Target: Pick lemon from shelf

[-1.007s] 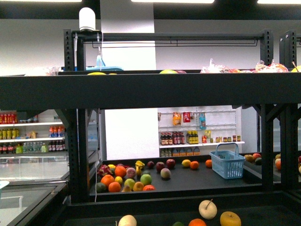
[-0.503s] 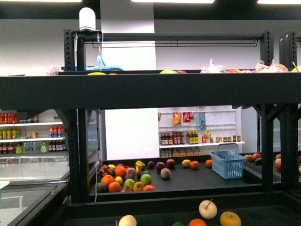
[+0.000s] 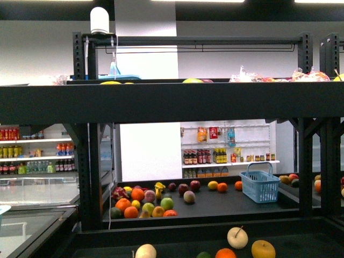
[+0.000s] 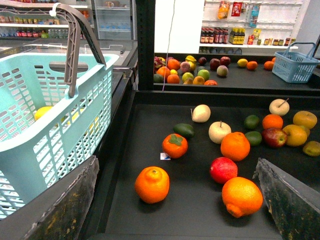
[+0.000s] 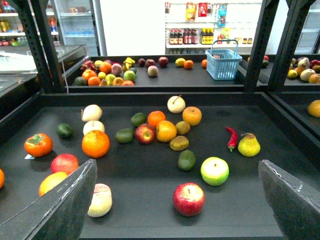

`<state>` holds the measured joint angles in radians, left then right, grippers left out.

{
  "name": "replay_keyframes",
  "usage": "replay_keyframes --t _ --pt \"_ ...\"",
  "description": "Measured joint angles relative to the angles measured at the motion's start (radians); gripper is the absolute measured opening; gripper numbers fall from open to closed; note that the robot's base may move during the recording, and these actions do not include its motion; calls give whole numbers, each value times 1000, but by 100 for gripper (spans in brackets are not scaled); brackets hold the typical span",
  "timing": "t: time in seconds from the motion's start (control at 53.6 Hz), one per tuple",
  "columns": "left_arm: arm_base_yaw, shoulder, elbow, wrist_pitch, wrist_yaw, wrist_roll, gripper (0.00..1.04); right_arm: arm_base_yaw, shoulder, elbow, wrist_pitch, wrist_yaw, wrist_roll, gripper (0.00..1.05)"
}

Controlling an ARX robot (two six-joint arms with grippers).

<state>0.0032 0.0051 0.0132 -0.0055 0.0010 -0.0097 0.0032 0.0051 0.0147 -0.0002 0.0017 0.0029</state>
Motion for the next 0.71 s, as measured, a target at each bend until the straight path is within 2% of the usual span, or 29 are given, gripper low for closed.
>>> replay_keyframes --t 0.709 --pt "0 0 0 0 0 0 97 0 0 0 0 0 0 97"
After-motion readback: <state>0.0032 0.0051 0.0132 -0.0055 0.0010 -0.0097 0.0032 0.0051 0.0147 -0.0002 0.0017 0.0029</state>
